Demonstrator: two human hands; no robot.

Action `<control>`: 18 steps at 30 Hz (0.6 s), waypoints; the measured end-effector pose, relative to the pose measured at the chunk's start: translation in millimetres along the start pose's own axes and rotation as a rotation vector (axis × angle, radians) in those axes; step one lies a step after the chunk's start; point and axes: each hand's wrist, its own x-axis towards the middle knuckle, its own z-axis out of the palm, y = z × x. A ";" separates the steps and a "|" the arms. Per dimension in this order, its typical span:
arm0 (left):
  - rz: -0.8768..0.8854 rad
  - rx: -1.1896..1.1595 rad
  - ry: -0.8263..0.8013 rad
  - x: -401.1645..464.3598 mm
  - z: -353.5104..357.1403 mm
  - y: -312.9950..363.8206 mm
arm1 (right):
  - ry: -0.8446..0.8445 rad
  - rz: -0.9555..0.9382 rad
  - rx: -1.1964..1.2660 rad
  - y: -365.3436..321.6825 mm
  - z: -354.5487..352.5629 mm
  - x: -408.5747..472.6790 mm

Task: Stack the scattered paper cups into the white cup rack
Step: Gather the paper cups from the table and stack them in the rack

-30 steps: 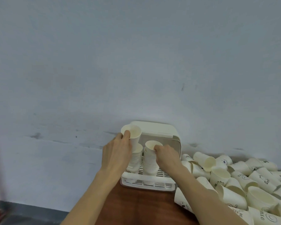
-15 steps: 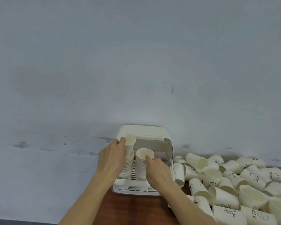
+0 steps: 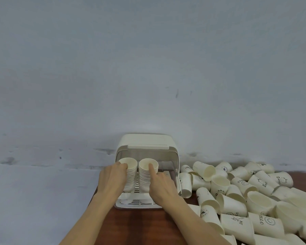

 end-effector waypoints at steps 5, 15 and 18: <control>0.010 -0.040 0.043 -8.1 -11.0 17.0 | 0.053 -0.007 0.044 9.2 -9.4 -9.0; 0.156 -0.147 0.064 -31.8 -27.9 91.5 | 0.105 0.087 0.046 57.9 -40.0 -32.6; 0.187 -0.178 0.055 -34.3 -26.9 109.8 | 0.101 0.111 0.040 74.9 -51.2 -41.6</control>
